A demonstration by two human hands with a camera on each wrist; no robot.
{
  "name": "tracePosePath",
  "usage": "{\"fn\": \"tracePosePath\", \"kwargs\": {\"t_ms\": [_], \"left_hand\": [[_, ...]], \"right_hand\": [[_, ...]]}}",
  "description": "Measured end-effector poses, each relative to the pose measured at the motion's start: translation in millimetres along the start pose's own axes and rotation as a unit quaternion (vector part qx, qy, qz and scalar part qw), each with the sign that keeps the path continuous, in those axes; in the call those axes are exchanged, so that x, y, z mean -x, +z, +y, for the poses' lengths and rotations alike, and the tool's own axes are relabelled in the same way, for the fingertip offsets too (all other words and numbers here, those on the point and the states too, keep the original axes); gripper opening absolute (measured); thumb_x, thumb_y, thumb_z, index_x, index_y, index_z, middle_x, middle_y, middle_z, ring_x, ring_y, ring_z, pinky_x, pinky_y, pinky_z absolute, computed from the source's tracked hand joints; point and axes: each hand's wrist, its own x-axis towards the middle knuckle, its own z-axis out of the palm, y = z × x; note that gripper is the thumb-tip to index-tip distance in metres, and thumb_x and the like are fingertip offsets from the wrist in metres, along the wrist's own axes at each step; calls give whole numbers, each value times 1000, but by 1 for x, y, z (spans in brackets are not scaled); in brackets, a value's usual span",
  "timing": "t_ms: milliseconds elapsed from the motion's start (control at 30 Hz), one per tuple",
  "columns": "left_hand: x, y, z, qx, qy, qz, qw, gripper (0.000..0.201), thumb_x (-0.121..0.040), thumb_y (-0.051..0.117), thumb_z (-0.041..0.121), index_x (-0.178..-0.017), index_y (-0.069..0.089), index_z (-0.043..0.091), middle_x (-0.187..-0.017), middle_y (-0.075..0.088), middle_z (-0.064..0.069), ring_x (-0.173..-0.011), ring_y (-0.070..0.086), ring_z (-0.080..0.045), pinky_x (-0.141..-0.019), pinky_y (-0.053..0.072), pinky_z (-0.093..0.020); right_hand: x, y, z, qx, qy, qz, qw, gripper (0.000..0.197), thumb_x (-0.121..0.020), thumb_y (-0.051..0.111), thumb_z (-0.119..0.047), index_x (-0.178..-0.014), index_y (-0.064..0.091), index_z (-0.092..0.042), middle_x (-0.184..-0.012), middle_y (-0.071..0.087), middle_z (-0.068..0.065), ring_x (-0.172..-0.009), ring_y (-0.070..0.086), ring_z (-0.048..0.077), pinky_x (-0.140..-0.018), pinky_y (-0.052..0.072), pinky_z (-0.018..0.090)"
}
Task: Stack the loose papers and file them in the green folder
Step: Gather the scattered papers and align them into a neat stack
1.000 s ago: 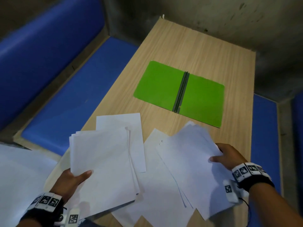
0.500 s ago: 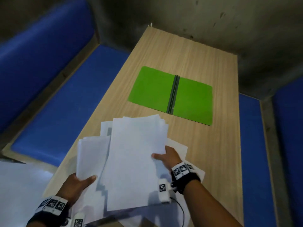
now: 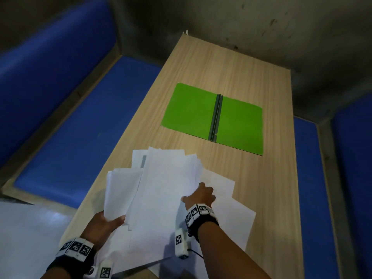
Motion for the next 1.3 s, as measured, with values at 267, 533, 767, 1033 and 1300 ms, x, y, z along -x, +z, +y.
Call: {"fn": "tracePosePath", "kwargs": {"t_ms": [267,533,767,1033,1300], "left_hand": [[-5,2,-2,-10,-4,-4,1000,38,-78,80,19,-112,71,4,-95,75,-11,-84,68,-24,-67,49,-30],[-3,-27,0,32,1,1,999,30,-77,83,25,-102,72,13,-92,79,-5,-89,73,-28,-90,55,-48],[9,-73,-2,77,-13,73,994,21,-79,82,17,-94,71,8,-86,73,-12,-83,68,-25,-77,51,-37],[21,-66,-10,27,-26,90,995,30,-79,81,25,-96,71,2,-88,74,-18,-82,68,-31,-80,52,-42],[31,-39,-10,14,-23,89,996,38,-80,81,29,-105,70,3,-89,74,-14,-81,68,-32,-77,53,-42]], "right_hand": [[4,9,-7,-168,-16,-40,985,48,-72,82,-20,-109,57,-2,-104,62,8,-91,61,24,-75,50,25],[8,-32,16,-339,-108,-28,934,22,-80,73,-4,-101,67,-9,-92,67,3,-84,63,20,-61,49,16],[21,-86,113,-466,40,22,884,46,-76,71,12,-118,54,14,-118,58,15,-110,57,31,-88,44,37],[34,-43,179,-182,218,18,959,56,-65,86,-25,-105,54,-3,-127,56,22,-96,56,30,-90,45,32],[28,-17,179,-228,196,45,953,67,-57,84,-15,-104,37,-16,-110,48,10,-88,47,24,-82,40,29]]}}
